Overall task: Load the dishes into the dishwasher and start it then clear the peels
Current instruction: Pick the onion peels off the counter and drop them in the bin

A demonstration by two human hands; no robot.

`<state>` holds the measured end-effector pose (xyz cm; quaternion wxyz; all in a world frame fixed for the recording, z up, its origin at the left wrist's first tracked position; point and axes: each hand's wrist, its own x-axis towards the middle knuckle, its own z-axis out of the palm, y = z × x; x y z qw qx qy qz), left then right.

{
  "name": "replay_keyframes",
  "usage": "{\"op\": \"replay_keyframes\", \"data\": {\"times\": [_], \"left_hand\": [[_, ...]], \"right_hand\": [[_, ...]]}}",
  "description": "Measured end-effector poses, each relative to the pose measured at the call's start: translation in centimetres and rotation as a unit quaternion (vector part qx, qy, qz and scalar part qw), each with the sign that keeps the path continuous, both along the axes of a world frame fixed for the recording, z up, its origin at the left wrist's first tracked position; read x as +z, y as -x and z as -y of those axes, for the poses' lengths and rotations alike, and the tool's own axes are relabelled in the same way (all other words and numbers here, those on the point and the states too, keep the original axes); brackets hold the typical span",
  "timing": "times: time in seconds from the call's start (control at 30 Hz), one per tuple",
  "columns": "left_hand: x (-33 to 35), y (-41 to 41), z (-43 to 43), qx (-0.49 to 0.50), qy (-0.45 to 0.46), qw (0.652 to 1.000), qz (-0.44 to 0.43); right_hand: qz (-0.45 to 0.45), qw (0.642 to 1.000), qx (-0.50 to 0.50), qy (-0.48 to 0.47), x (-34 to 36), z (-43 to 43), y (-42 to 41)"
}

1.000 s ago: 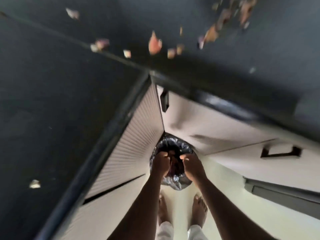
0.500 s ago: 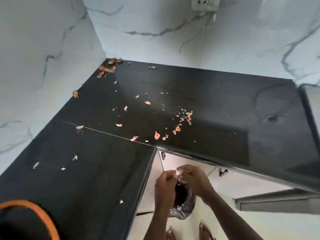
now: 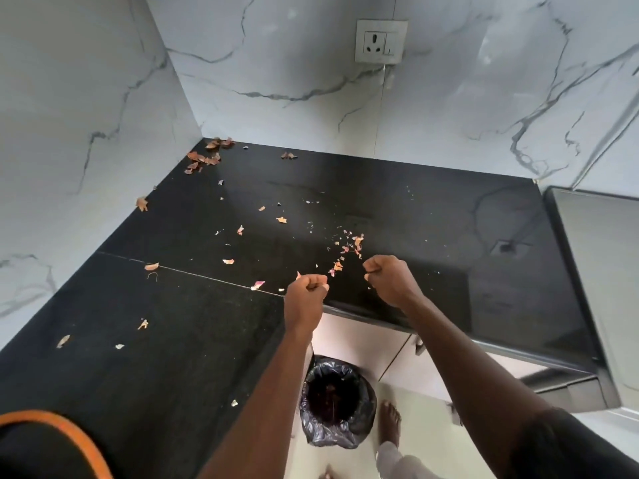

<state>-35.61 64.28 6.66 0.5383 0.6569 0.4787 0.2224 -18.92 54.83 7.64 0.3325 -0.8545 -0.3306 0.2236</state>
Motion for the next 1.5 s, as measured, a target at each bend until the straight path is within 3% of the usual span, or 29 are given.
{"op": "replay_keyframes", "data": {"times": [0.2, 0.43, 0.77, 0.97, 1.13, 1.5], "left_hand": [[-1.9, -3.2, -1.7, 0.028, 0.042, 0.999, -0.007], [-2.8, -7.0, -3.2, 0.113, 0.127, 0.984, 0.058], [-2.4, -10.6, -5.8, 0.254, 0.244, 0.912, 0.211], [-2.8, -10.9, -7.9, 0.263, 0.294, 0.879, 0.269], [-3.0, -11.1, -9.1, 0.248, 0.317, 0.873, 0.274], [-3.3, -10.9, -10.3, 0.178, 0.396, 0.842, 0.322]], "right_hand": [[0.07, 0.991, 0.062, 0.094, -2.1, -3.9, -4.9], [0.09, 0.976, 0.142, 0.142, -3.7, -8.2, -9.2], [0.141, 0.96, 0.234, 0.062, -4.0, -12.8, -10.3], [0.164, 0.945, 0.273, 0.081, -3.9, -13.0, -10.6], [0.226, 0.923, 0.3, 0.085, -4.4, -12.0, -8.2], [0.235, 0.936, 0.248, 0.089, -3.4, -11.9, -6.2]]}}
